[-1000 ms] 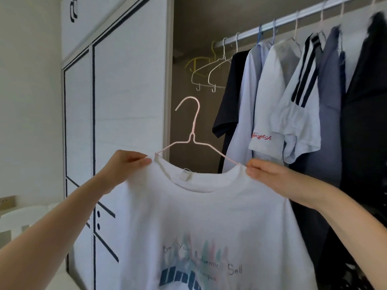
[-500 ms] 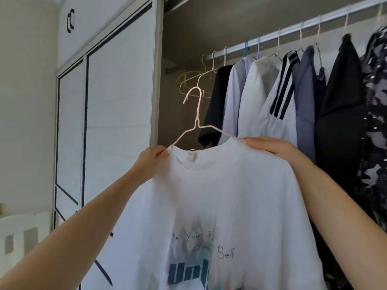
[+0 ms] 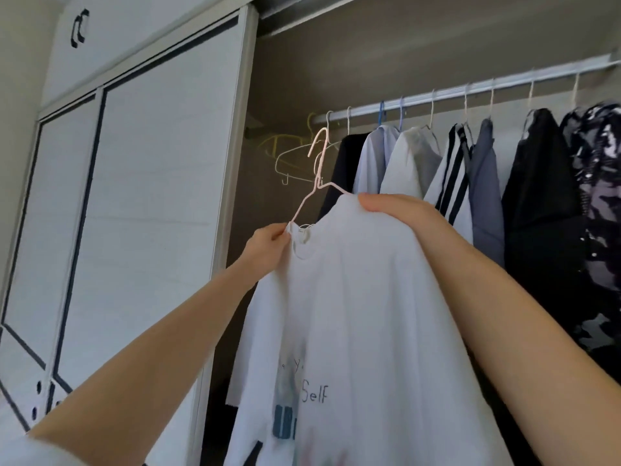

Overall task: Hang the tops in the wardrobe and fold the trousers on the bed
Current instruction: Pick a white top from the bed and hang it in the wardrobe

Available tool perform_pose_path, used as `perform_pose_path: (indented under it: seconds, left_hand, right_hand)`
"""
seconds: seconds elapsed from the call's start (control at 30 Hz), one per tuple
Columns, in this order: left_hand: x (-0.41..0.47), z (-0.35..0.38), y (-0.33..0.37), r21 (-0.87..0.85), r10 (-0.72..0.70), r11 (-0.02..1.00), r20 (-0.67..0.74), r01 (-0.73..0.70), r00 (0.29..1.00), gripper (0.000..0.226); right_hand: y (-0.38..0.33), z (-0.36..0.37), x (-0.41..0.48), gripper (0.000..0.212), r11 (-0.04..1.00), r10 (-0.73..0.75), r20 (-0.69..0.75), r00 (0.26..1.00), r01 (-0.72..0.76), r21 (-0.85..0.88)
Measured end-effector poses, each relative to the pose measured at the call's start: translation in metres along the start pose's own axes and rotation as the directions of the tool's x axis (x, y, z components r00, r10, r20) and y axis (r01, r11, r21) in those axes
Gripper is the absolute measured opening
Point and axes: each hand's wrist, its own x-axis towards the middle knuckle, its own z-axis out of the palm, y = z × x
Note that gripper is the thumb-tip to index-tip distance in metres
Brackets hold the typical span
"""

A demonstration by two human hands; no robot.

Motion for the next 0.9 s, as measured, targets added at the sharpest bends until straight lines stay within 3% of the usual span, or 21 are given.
perform_pose_path:
  seconds: [0.2, 0.37, 0.53, 0.6, 0.7, 0.8, 0.9]
  left_hand:
    - [0.053, 0.013, 0.002, -0.159, 0.114, 0.984, 0.187, -0.084, 0.976, 0.045]
    - [0.065, 0.023, 0.013, -0.428, 0.257, 0.897, 0.31, -0.106, 0.915, 0.028]
    - [0.05, 0.014, 0.03, -0.527, 0.311, 0.848, 0.412, -0.054, 0.856, 0.012]
    - [0.044, 0.001, 0.032, -0.585, 0.311, 0.811, 0.413, -0.013, 0.856, 0.015]
    - [0.038, -0.022, 0.031, -0.658, 0.299, 0.753, 0.38, 0.029, 0.875, 0.015]
    - [0.037, -0.039, 0.022, -0.684, 0.275, 0.729, 0.334, 0.031, 0.902, 0.021]
    - [0.037, -0.046, 0.005, -0.71, 0.301, 0.704, 0.318, 0.015, 0.899, 0.035]
  right_hand:
    - [0.005, 0.047, 0.029, 0.019, 0.998, -0.049, -0.059, 0.997, 0.046, -0.047]
    - [0.003, 0.078, 0.061, 0.013, 0.996, -0.051, -0.19, 0.98, 0.036, -0.085]
    - [0.002, 0.09, 0.094, 0.012, 0.971, -0.146, -0.367, 0.918, 0.062, -0.23]
    - [0.003, 0.097, 0.112, 0.017, 0.963, -0.144, -0.431, 0.891, 0.026, -0.268]
    - [0.004, 0.115, 0.14, 0.004, 0.94, -0.197, -0.466, 0.863, 0.032, -0.339]
    - [0.005, 0.129, 0.161, 0.017, 0.875, -0.271, -0.397, 0.877, 0.052, -0.481]
    - [0.003, 0.135, 0.184, 0.03, 0.852, -0.239, -0.43, 0.87, -0.024, -0.523]
